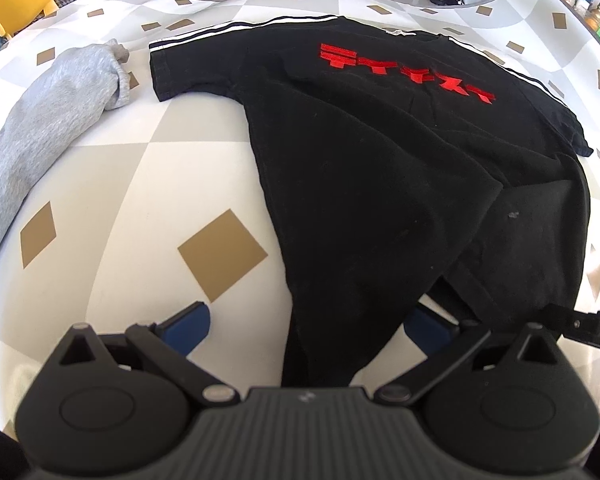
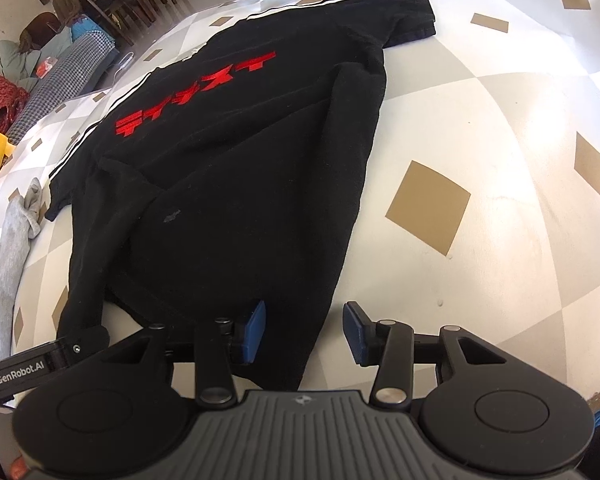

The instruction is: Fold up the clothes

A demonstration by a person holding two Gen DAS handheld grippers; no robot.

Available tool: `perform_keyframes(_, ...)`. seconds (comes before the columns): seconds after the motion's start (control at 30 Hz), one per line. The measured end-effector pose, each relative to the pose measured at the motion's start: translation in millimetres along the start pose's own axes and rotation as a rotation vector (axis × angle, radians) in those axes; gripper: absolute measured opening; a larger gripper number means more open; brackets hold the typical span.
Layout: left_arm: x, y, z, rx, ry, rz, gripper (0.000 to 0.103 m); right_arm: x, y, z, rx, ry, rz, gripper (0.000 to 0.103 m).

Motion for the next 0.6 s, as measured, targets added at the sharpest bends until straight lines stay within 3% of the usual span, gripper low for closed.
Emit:
perform_keyframes(0.37, 2, -2, 1, -0.012, 0.012, -0.018, 0.103, -1, -6, 8, -0.028, 0.008, -0.009, 0.036)
perform_keyframes(0.6, 1, -6, -2, -0.029, 0.035, -0.040, 0.103, -7, -9, 17, 0.021, -0.020, -0.011, 0.032)
Point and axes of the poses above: each gripper's, at about its wrist camera, not at the fingertips, and x roughly against the way its jaws point, z to its left, y to its top, the point moved 1 cm from there along -x, roughly the way its jaws point, and after that the axes turned 14 degrees about x, right-handed, at the moved point
